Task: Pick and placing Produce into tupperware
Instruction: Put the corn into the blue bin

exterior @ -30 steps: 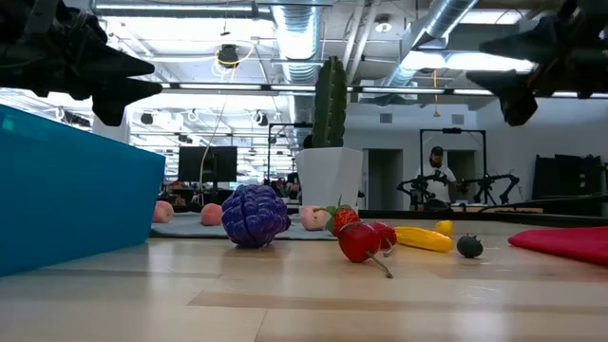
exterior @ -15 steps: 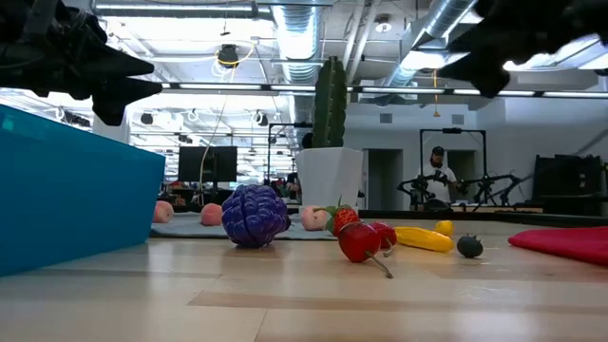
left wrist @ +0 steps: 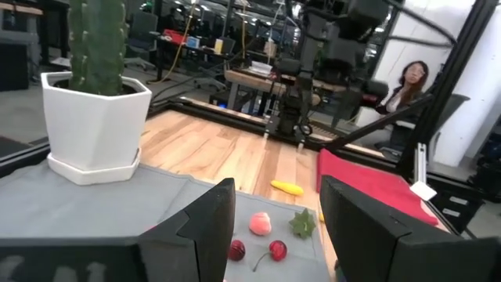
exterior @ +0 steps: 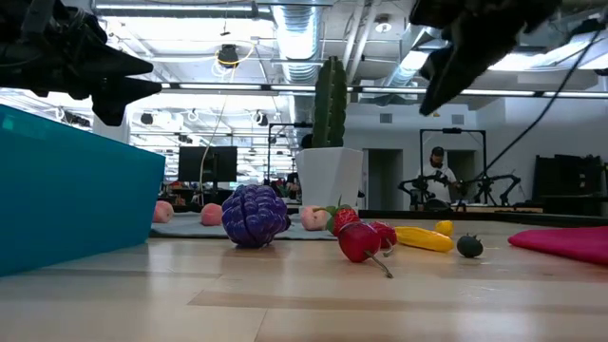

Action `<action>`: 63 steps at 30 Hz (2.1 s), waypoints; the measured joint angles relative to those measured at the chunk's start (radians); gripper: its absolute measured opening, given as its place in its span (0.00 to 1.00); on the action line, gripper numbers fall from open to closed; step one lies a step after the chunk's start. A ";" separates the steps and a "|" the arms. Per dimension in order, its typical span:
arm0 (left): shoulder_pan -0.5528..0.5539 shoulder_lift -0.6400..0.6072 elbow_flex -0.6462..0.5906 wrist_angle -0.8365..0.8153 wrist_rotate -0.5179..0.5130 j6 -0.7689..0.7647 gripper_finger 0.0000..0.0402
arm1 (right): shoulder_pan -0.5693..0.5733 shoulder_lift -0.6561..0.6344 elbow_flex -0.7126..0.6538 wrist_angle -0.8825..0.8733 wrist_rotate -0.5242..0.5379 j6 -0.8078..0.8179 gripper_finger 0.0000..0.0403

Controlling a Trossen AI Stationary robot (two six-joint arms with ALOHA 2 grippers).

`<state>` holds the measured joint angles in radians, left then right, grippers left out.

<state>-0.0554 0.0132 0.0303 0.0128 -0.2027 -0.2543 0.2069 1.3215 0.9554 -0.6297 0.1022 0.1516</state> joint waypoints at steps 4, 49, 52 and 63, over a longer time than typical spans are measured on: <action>0.000 0.000 0.000 -0.001 0.011 -0.009 0.44 | 0.018 0.134 0.061 -0.098 0.033 -0.073 0.62; 0.000 0.000 0.001 -0.023 0.075 -0.071 0.44 | -0.018 0.485 0.136 -0.117 0.077 -0.434 0.54; 0.000 0.000 0.001 -0.023 0.075 -0.076 0.44 | -0.025 0.485 0.136 -0.122 0.042 -0.428 0.47; 0.000 0.000 0.001 -0.022 0.082 -0.085 0.44 | -0.025 0.484 0.136 -0.095 0.026 -0.413 0.33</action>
<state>-0.0555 0.0132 0.0311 -0.0097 -0.1206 -0.3389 0.1818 1.8054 1.0912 -0.7251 0.1279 -0.2616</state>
